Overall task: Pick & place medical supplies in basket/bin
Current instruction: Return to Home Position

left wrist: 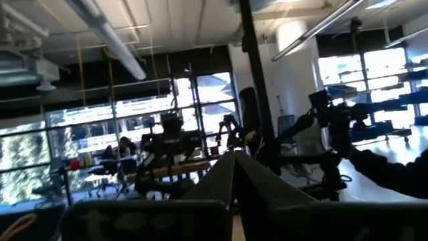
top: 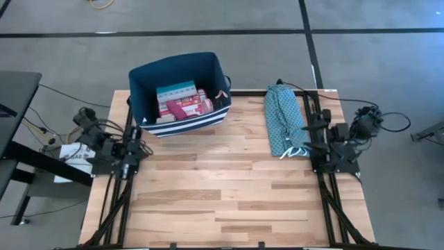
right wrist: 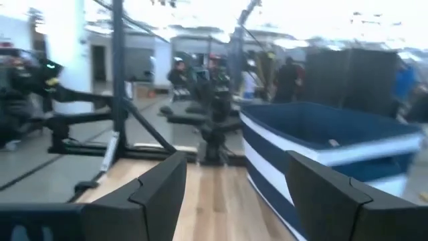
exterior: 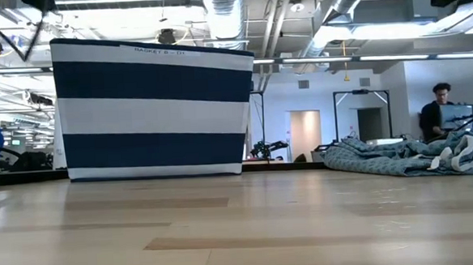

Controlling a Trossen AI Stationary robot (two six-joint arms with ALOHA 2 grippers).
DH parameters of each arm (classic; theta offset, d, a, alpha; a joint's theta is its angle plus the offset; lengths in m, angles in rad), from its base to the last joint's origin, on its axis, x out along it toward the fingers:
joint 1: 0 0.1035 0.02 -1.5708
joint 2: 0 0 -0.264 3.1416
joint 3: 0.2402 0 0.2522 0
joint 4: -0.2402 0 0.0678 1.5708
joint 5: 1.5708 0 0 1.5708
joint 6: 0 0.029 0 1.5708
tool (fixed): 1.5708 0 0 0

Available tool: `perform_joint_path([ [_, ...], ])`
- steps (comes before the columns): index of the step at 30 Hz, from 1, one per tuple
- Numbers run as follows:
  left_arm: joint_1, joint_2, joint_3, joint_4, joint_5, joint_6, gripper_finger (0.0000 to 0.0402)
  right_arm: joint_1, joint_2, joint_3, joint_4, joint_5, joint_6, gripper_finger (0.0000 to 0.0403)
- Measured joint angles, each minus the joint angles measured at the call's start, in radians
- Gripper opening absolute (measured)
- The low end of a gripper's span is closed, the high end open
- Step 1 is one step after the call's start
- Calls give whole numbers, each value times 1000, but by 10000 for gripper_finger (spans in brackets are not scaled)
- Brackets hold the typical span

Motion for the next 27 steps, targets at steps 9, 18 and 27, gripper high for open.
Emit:
perform_joint_path([
  [9, 86, -2, -115, 88, 69, -57, 0, -3, 1, -27, 34, -81, -44, 244],
  [18, 209, -2, -198, 97, 144, -213, 0, -3, 1, -96, 55, -56, -50, 244],
  [27, 316, -2, -199, 77, 146, -180, 0, -3, 1, -134, 149, -56, -153, 244],
])
